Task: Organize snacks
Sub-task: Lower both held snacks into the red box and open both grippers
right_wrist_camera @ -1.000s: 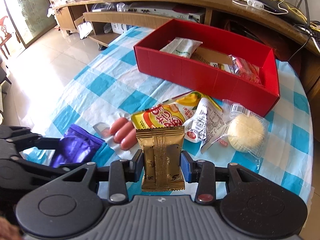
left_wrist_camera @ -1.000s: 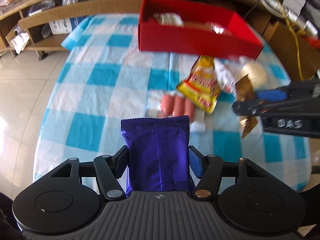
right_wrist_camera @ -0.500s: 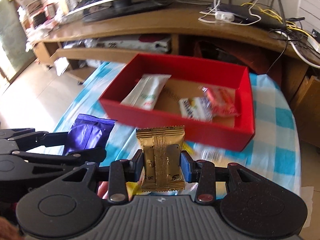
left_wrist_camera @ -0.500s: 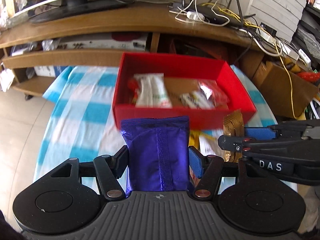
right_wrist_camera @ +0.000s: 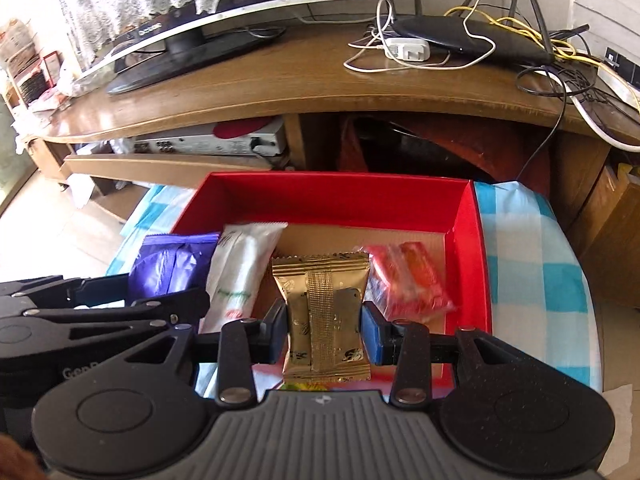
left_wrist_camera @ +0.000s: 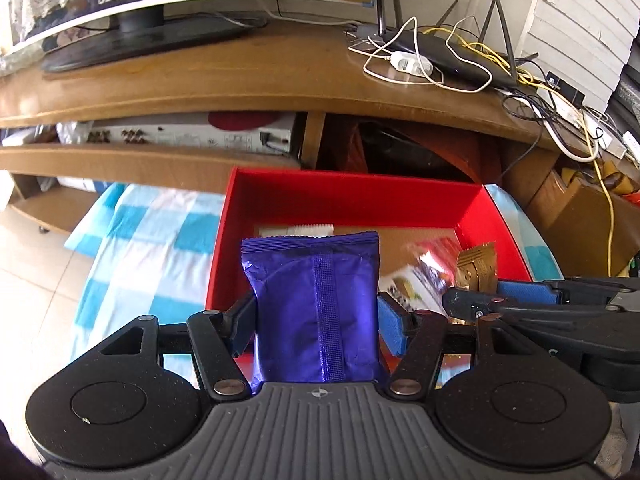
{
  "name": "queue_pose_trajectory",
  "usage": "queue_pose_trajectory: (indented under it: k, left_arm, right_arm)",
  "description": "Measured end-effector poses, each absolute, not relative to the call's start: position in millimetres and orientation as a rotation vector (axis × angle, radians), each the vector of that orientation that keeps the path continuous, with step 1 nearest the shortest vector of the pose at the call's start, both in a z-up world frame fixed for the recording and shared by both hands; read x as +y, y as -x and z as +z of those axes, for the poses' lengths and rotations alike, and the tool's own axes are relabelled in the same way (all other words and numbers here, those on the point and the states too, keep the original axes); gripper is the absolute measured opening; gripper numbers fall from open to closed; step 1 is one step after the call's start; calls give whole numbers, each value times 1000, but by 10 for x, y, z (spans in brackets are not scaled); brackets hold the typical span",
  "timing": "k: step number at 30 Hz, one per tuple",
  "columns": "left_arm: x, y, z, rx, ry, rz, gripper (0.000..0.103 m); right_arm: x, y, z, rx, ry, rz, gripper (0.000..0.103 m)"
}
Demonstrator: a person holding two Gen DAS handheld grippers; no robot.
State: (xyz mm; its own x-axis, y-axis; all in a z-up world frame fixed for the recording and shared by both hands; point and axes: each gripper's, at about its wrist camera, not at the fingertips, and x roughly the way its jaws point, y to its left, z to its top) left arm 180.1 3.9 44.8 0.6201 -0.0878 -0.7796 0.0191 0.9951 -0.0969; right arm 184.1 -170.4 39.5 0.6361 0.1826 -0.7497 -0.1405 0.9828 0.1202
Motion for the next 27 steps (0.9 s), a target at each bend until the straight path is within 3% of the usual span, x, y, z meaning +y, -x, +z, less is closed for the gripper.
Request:
queue_pose_trajectory:
  k: [19, 27]
  left_arm:
    - [57, -2233, 92, 959, 89, -24, 69]
    - [70, -2220, 119, 949, 96, -13, 74]
  right_arm:
    - [-1719, -2342, 40, 890, -57, 167, 52]
    - [-1727, -2333, 95, 869, -55, 168, 52]
